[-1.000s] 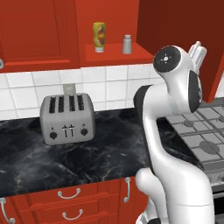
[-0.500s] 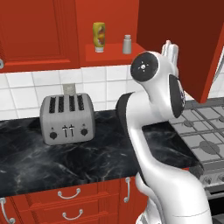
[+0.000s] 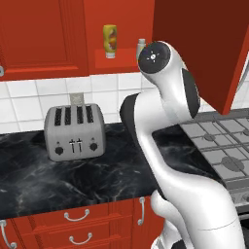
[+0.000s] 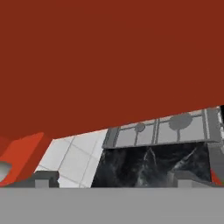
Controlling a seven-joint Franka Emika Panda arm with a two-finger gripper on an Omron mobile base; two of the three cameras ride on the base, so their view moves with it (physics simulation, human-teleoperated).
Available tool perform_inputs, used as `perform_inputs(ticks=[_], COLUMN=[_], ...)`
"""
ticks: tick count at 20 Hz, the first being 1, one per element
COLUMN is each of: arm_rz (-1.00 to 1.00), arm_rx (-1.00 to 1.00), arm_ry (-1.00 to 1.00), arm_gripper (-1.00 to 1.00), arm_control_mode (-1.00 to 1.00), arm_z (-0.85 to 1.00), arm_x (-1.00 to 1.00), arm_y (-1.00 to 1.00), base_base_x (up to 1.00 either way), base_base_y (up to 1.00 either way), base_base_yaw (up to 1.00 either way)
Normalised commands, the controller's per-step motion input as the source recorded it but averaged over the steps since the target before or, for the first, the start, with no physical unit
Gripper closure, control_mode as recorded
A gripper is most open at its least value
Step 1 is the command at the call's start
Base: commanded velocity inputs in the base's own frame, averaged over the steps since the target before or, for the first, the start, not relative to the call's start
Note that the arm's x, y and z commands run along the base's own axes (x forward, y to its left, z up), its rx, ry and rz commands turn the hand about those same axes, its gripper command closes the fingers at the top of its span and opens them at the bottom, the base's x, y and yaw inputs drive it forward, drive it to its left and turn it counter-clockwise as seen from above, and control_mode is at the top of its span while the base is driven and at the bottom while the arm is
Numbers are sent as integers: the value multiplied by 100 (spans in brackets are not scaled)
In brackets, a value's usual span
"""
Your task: Move the mustard and shaker from the cabinet to the dining counter.
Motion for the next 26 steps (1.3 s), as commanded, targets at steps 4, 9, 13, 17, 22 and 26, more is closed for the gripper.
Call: perform_inputs(ticks=[4, 9, 13, 17, 22, 26], arm_rz=[20, 22, 21, 18, 13, 13], arm_rx=[-50, -33, -9, -7, -9, -4], arm_ry=[6, 10, 40, 27, 5, 2], arm_gripper=[-100, -100, -100, -100, -100, -100], arm_control_mode=[-100, -100, -100, -100, -100, -100], arm_z=[1, 1, 13, 14, 6, 0], arm_x=[36, 61, 66, 62, 61, 73], arm_y=[19, 2, -1, 0, 0, -3], base_base_x=[0, 0, 0, 0, 0, 0], base_base_y=[0, 0, 0, 0, 0, 0], base_base_yaw=[0, 0, 0, 0, 0, 0])
